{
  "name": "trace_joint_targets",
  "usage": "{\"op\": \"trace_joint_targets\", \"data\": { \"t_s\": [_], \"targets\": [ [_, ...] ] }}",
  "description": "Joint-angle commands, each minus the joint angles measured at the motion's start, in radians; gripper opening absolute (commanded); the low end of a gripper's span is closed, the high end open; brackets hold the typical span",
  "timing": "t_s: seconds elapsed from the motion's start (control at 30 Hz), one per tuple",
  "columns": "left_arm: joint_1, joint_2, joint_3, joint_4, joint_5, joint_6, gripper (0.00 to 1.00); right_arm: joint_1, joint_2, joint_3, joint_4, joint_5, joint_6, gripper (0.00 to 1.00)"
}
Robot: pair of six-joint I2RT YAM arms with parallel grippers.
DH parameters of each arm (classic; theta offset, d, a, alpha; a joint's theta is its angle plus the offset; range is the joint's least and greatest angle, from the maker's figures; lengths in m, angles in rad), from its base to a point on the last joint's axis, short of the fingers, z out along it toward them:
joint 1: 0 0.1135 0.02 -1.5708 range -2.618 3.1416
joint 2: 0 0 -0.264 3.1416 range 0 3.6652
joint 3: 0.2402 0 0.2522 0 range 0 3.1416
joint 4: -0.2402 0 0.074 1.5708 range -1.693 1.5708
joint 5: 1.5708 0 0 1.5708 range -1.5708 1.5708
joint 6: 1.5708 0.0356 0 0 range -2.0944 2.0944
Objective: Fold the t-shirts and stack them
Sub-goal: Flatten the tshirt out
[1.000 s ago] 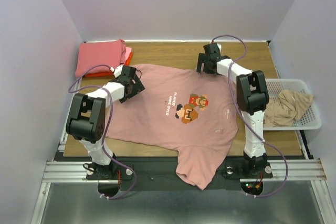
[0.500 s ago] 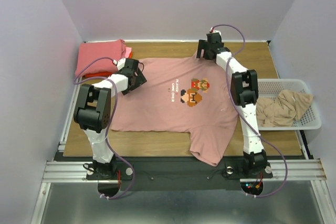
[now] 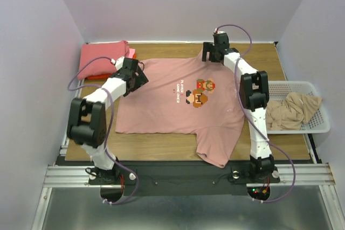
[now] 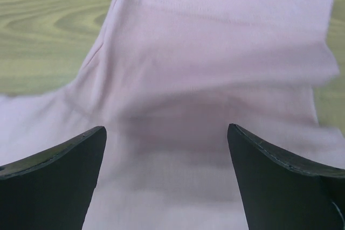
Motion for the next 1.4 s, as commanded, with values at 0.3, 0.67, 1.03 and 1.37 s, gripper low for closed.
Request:
{"op": "trace_joint_targets", "data": {
  "t_s": [0.3, 0.67, 1.03, 1.37],
  "targets": [
    [0.061, -0.538, -0.455, -0.297, -0.139, -0.250, 0.98, 0.128, -0.768, -0.653, 0.012, 0.043, 0.119, 1.00],
    [0.099, -0.545, -0.620, -0.259, -0.106, -0.365, 0.97, 0.214, -1.168, -1.130, 0.032, 0.101, 0.291, 1.00],
    [0.104, -0.580, -0.651, -0.239, -0.089, -0.365, 0.15, 0.240, -1.305, -1.302, 0.017, 0.039, 0.392, 1.00],
    [0.104, -0.650, -0.662, -0.236, -0.102, -0.360, 0.00, 0.642, -1.308, -1.306, -0.353, 0.215, 0.550, 1.00]
  ]
}}
